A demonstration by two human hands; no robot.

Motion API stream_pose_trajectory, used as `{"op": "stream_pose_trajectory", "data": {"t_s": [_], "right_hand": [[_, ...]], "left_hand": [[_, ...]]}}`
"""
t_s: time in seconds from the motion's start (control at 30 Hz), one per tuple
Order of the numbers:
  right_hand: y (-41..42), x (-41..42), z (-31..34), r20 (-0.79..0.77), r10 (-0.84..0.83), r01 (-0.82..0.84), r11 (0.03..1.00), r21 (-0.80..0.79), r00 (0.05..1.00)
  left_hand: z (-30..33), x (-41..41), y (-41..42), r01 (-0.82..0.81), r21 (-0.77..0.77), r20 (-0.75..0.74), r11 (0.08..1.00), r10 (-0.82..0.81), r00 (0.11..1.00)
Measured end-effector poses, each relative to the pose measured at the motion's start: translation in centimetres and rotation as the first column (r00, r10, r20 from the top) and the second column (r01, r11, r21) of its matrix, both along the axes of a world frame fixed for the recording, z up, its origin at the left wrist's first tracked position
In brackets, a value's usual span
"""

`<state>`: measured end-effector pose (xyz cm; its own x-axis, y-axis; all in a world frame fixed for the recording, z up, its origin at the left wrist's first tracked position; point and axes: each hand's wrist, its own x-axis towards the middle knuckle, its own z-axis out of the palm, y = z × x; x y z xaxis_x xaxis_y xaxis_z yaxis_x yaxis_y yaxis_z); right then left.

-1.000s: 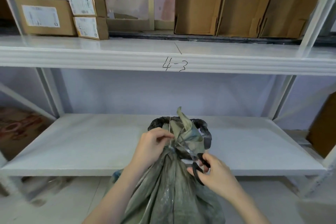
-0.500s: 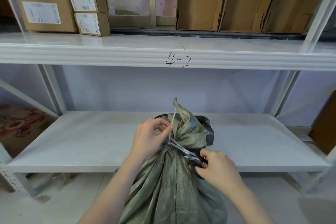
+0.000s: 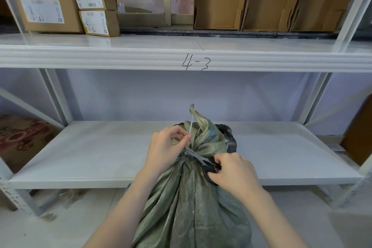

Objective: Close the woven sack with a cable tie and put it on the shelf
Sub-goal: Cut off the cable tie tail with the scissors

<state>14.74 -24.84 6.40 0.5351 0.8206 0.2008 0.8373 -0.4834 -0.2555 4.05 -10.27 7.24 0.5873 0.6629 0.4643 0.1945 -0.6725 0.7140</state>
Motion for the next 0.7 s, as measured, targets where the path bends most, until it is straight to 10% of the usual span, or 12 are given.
{"op": "stream_pose_trajectory", "data": {"t_s": [0.7], "right_hand": [[0.96, -0.35, 0.13, -0.069, 0.051, -0.05, 0.999, 0.02, 0.996]], "left_hand": [[-0.15, 0.15, 0.0, -0.002, 0.015, 0.003, 1.0, 0.002, 1.0]]}}
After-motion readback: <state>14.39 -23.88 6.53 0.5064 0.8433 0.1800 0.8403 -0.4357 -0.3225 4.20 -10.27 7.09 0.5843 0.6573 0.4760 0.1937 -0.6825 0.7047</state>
